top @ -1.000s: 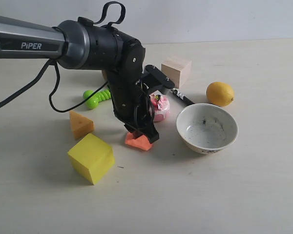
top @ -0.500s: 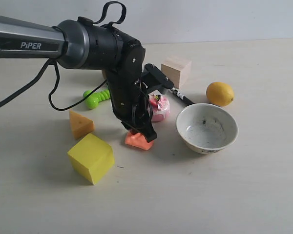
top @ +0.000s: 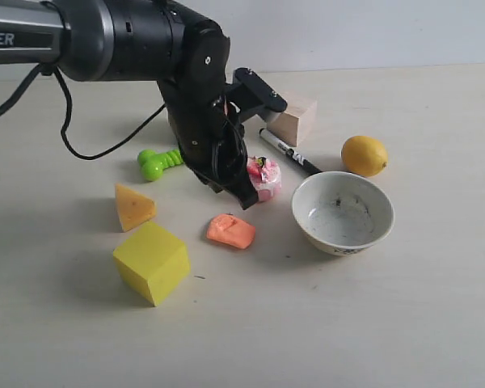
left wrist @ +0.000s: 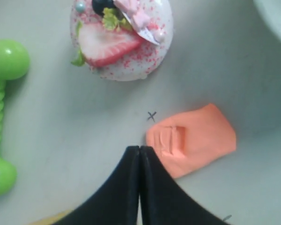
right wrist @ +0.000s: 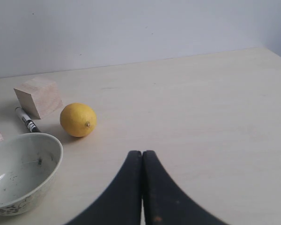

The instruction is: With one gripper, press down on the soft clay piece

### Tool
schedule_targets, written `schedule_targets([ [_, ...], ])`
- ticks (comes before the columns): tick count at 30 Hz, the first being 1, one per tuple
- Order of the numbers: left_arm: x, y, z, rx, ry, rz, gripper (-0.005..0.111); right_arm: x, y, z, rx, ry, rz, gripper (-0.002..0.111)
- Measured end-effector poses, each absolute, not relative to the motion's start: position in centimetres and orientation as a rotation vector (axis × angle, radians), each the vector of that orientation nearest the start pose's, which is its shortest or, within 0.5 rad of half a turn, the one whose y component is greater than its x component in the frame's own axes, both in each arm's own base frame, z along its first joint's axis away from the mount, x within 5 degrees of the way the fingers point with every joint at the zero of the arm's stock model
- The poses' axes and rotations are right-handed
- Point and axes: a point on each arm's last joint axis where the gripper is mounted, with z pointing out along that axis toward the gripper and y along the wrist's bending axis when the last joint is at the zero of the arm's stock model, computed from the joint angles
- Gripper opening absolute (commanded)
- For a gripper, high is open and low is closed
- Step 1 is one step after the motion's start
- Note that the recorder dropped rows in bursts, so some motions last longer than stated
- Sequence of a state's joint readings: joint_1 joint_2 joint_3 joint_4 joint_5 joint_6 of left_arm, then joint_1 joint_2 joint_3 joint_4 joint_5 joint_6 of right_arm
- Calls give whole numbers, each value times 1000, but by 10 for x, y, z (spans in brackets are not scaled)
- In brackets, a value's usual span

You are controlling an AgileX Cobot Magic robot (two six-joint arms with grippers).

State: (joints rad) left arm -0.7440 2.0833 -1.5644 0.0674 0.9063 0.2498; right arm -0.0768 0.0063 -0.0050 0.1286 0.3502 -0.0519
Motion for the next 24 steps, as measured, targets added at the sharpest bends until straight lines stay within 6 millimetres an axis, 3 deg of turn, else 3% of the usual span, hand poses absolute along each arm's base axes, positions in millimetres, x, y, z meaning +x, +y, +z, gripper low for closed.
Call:
schedule_targets([
  [4, 311, -283, 192, 1379, 2525, -18, 0, 54, 0, 183, 102, 1829, 35, 0],
  [9, 289, -271, 228, 1212, 2398, -134, 0, 54, 0, 183, 102, 1829, 35, 0],
  [14, 256, -241, 270, 1070, 2247, -234, 0, 54, 0, 183, 102, 1829, 35, 0],
  [24, 194, -182, 336, 946, 2038, -323, 0, 54, 0, 183, 102, 1829, 35, 0],
])
